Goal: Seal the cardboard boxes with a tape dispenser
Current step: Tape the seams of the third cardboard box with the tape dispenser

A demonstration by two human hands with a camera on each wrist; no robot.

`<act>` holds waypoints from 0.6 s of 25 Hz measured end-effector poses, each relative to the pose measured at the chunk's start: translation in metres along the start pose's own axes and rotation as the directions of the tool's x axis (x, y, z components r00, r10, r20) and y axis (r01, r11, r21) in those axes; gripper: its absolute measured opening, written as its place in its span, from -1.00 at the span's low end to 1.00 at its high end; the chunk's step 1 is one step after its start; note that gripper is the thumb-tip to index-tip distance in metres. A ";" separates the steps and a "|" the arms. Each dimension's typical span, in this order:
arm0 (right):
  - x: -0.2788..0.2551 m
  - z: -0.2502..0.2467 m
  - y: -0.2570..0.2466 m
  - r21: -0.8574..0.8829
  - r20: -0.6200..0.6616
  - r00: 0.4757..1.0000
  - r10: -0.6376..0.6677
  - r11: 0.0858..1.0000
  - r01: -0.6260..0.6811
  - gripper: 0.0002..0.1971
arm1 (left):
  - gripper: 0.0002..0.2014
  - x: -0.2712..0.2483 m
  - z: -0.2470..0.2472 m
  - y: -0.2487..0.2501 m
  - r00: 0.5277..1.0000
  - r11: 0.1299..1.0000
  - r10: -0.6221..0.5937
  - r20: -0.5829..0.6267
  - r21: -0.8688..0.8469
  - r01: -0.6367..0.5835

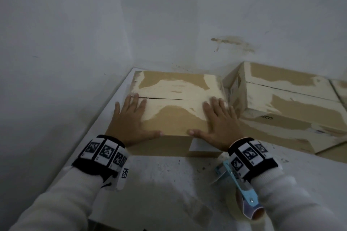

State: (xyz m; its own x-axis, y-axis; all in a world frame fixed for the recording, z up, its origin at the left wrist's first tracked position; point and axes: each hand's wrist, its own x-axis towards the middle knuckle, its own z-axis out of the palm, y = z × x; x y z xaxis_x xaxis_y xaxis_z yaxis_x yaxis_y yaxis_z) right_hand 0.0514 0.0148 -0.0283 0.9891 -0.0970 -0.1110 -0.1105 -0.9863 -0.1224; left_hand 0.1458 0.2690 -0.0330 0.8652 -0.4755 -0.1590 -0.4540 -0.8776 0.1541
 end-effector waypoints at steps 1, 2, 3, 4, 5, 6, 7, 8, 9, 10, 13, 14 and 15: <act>-0.002 0.002 0.000 -0.018 0.014 1.000 -0.024 1.000 0.024 0.32 | 0.51 0.002 0.001 0.005 1.000 1.000 0.004 0.016 0.009 -0.005; -0.003 0.004 0.000 -0.043 0.027 0.999 -0.045 0.998 0.046 0.34 | 0.50 0.004 0.002 0.009 1.000 1.000 0.009 0.024 0.020 -0.010; -0.004 0.006 0.002 -0.067 0.038 0.998 -0.057 0.996 0.059 0.36 | 0.49 0.006 0.005 0.013 1.000 0.999 0.021 0.021 0.032 -0.022; -0.001 0.006 0.006 -0.084 0.037 0.998 -0.055 0.995 0.058 0.37 | 0.48 0.012 0.006 0.016 0.999 0.998 0.047 0.015 0.047 -0.048; 0.002 0.005 0.011 -0.089 0.033 0.999 -0.040 0.995 0.043 0.37 | 0.48 0.020 0.006 0.019 0.997 0.995 0.082 0.013 0.063 -0.083; 0.006 0.004 0.016 -0.085 0.033 0.999 -0.021 0.996 0.023 0.36 | 0.47 0.028 0.005 0.020 0.994 0.990 0.112 0.018 0.081 -0.113; 0.013 0.002 0.021 -0.075 0.035 0.999 0.004 0.997 -0.001 0.35 | 0.45 0.040 0.002 0.022 0.991 0.986 0.134 0.022 0.093 -0.135; 0.021 0.001 0.025 -0.069 0.037 0.999 0.027 0.997 -0.024 0.35 | 0.44 0.053 0.000 0.023 0.989 0.984 0.147 0.023 0.096 -0.149; 0.030 -0.002 0.031 -0.065 0.035 0.998 0.049 0.997 -0.047 0.37 | 0.44 0.068 -0.003 0.025 0.987 0.982 0.159 0.023 0.096 -0.160; 0.039 -0.005 0.037 -0.060 0.035 0.997 0.070 0.996 -0.068 0.40 | 0.44 0.084 -0.007 0.029 0.986 0.981 0.168 0.025 0.092 -0.169; 0.063 -0.012 0.050 -0.035 0.046 0.992 0.118 0.993 -0.116 0.33 | 0.43 0.120 -0.014 0.037 0.982 0.978 0.183 0.044 0.094 -0.187; 0.069 -0.015 0.054 -0.027 0.045 0.990 0.133 0.991 -0.131 0.28 | 0.44 0.132 -0.015 0.040 0.981 0.977 0.188 0.048 0.095 -0.192; 0.075 -0.017 0.058 -0.022 0.046 0.988 0.145 0.989 -0.144 0.26 | 0.44 0.142 -0.017 0.041 0.980 0.976 0.193 0.054 0.098 -0.197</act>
State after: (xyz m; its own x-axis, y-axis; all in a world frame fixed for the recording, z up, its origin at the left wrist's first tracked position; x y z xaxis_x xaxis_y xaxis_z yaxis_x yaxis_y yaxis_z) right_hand 0.1210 -0.0524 -0.0267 0.9570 -0.2326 -0.1731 -0.2495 -0.9648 -0.0832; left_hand 0.2537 0.1664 -0.0324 0.7489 -0.6382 -0.1784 -0.6342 -0.7683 0.0863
